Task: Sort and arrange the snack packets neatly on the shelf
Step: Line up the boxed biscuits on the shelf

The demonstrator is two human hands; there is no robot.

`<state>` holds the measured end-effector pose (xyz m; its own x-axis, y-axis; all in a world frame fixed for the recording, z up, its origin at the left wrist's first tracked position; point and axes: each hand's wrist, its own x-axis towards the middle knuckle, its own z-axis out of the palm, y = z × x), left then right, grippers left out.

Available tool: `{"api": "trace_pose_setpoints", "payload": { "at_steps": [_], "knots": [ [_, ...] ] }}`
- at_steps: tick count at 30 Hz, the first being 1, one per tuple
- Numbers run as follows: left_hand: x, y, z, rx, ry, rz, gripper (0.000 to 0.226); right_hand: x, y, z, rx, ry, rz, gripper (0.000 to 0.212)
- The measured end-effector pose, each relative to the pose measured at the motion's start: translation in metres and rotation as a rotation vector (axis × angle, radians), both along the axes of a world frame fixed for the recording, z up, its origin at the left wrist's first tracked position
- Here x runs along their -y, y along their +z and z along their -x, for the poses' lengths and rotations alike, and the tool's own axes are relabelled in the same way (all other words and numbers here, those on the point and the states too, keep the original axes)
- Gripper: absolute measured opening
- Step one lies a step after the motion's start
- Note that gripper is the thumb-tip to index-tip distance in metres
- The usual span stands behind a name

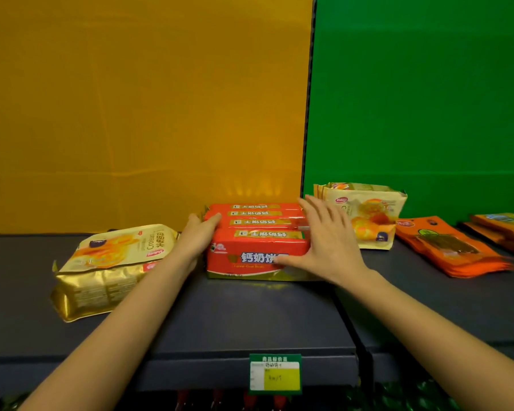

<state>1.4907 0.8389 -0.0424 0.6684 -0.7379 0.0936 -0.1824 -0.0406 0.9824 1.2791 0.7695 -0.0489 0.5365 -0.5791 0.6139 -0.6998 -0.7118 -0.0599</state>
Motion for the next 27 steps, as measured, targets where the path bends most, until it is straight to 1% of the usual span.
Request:
{"api": "trace_pose_setpoints", "payload": {
  "at_steps": [2, 3, 4, 5, 6, 7, 8, 10, 11, 12, 16, 18, 20, 23, 27],
  "knots": [
    [-0.003, 0.002, 0.0, -0.06, 0.01, 0.007, 0.061, -0.001, -0.001, 0.007, 0.274, 0.022, -0.226, 0.126],
    [-0.003, 0.003, -0.002, -0.097, 0.01, 0.016, 0.061, -0.005, 0.0, 0.013, 0.421, 0.052, -0.369, 0.125],
    [-0.004, 0.004, -0.002, -0.148, -0.005, 0.031, 0.056, -0.004, -0.002, 0.018, 0.569, 0.098, -0.529, 0.119],
    [-0.005, 0.005, -0.003, -0.201, -0.029, 0.054, 0.045, -0.002, -0.005, 0.022, 0.696, 0.15, -0.705, 0.11],
    [-0.006, 0.006, -0.001, -0.245, -0.04, 0.065, 0.033, 0.0, -0.008, 0.024, 0.781, 0.203, -0.89, 0.098],
    [-0.006, 0.005, 0.0, -0.292, -0.045, 0.084, 0.026, 0.004, -0.012, 0.024, 0.818, 0.243, -1.042, 0.087],
    [-0.006, 0.004, 0.002, -0.339, -0.046, 0.095, 0.025, 0.008, -0.017, 0.023, 0.823, 0.281, -1.133, 0.077],
    [-0.003, 0.0, 0.003, -0.41, -0.055, 0.11, 0.026, 0.013, -0.021, 0.016, 0.829, 0.313, -1.165, 0.047],
    [-0.001, -0.002, 0.004, -0.428, -0.059, 0.114, 0.026, 0.014, -0.023, 0.012, 0.832, 0.313, -1.156, 0.039],
    [-0.001, -0.002, 0.005, -0.439, -0.059, 0.114, 0.026, 0.016, -0.023, 0.009, 0.836, 0.304, -1.148, 0.038],
    [-0.004, 0.0, 0.007, -0.444, -0.047, 0.091, 0.024, 0.019, -0.024, -0.005, 0.823, 0.246, -1.114, 0.055],
    [-0.005, 0.001, 0.009, -0.412, -0.033, 0.062, 0.024, 0.021, -0.024, -0.011, 0.812, 0.228, -1.094, 0.057],
    [-0.003, -0.001, 0.009, -0.323, -0.009, 0.015, 0.023, 0.026, -0.025, -0.013, 0.791, 0.218, -1.095, 0.052],
    [-0.003, -0.001, 0.011, -0.219, 0.013, 0.001, 0.021, 0.026, -0.02, -0.01, 0.738, 0.221, -1.101, 0.042],
    [-0.008, 0.005, 0.018, -0.088, 0.03, -0.002, 0.031, 0.026, -0.016, -0.004, 0.711, 0.261, -1.133, 0.039]
  ]
}}
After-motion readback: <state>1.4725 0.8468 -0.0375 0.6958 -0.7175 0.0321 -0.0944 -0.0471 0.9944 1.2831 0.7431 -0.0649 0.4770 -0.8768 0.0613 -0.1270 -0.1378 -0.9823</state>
